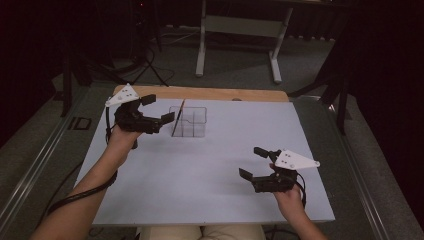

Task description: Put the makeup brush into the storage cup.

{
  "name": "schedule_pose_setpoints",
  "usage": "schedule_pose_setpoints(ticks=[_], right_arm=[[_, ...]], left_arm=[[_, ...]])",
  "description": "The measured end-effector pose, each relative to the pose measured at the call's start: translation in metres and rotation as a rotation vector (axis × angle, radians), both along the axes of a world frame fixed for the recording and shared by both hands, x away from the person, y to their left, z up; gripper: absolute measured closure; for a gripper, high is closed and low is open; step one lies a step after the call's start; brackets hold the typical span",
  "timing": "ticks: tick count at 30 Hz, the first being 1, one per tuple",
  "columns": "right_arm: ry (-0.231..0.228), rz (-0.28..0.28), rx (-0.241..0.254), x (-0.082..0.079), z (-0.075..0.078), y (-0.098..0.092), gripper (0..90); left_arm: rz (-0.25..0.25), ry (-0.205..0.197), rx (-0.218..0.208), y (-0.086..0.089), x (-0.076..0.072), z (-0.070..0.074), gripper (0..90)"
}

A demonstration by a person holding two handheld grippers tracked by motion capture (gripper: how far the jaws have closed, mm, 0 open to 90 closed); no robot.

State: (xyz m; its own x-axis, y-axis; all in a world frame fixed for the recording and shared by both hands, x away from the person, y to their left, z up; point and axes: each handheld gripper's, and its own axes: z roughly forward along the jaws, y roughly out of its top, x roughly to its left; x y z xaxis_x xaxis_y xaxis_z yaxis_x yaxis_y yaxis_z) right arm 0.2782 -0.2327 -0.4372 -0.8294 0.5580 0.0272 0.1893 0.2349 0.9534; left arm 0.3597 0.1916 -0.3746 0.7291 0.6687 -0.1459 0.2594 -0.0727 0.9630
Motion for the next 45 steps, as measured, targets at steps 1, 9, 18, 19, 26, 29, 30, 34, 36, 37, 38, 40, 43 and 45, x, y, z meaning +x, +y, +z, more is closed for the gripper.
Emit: schedule_pose_setpoints(ticks=[1,9,18,19,26,29,30,34,36,37,38,40,43,45], right_arm=[[-0.002,-0.002,0.000,0.000,0.000,0.000,13.5],[0.001,0.004,0.014,-0.001,0.001,0.000,13.4],[-0.003,-0.001,0.009,-0.001,0.002,-0.001,13.4],[-0.003,-0.001,0.008,-0.001,0.002,-0.001,13.4],[-0.004,-0.001,0.009,-0.001,0.002,-0.001,13.4],[-0.006,0.000,0.007,-0.001,0.002,-0.001,13.4],[-0.004,0.000,0.007,-0.001,0.002,-0.001,13.4],[-0.007,-0.001,0.006,-0.002,0.002,-0.001,13.4],[-0.007,-0.002,0.005,-0.002,0.002,-0.001,13.4],[-0.006,-0.002,0.005,-0.002,0.002,-0.001,13.4],[-0.006,-0.001,0.004,-0.002,0.002,-0.001,13.4],[-0.008,-0.001,0.004,-0.002,0.002,-0.001,13.4],[-0.010,-0.001,0.002,-0.002,0.003,-0.001,13.4],[-0.009,-0.001,0.002,-0.002,0.002,-0.001,13.4]], left_arm=[[0.003,-0.003,0.009,0.000,-0.002,0.000,1.6],[-0.017,0.011,0.029,0.001,-0.017,-0.009,1.7],[-0.033,0.012,0.025,0.004,-0.034,-0.019,1.6],[-0.035,0.013,0.019,0.004,-0.036,-0.020,1.6],[-0.048,0.006,0.018,0.005,-0.047,-0.023,1.6],[-0.057,0.004,0.014,0.004,-0.051,-0.024,1.6],[-0.058,0.003,0.012,0.004,-0.053,-0.025,1.6],[-0.074,0.005,0.006,0.002,-0.060,-0.028,1.6],[-0.084,0.006,0.000,0.000,-0.063,-0.030,1.6],[-0.085,0.005,0.006,0.000,-0.065,-0.031,1.6],[-0.091,0.002,0.008,-0.001,-0.066,-0.031,1.6],[-0.093,0.004,0.002,-0.002,-0.069,-0.032,1.6],[-0.098,0.001,-0.012,-0.003,-0.074,-0.034,1.6],[-0.103,0.002,-0.013,-0.003,-0.077,-0.035,1.6]])
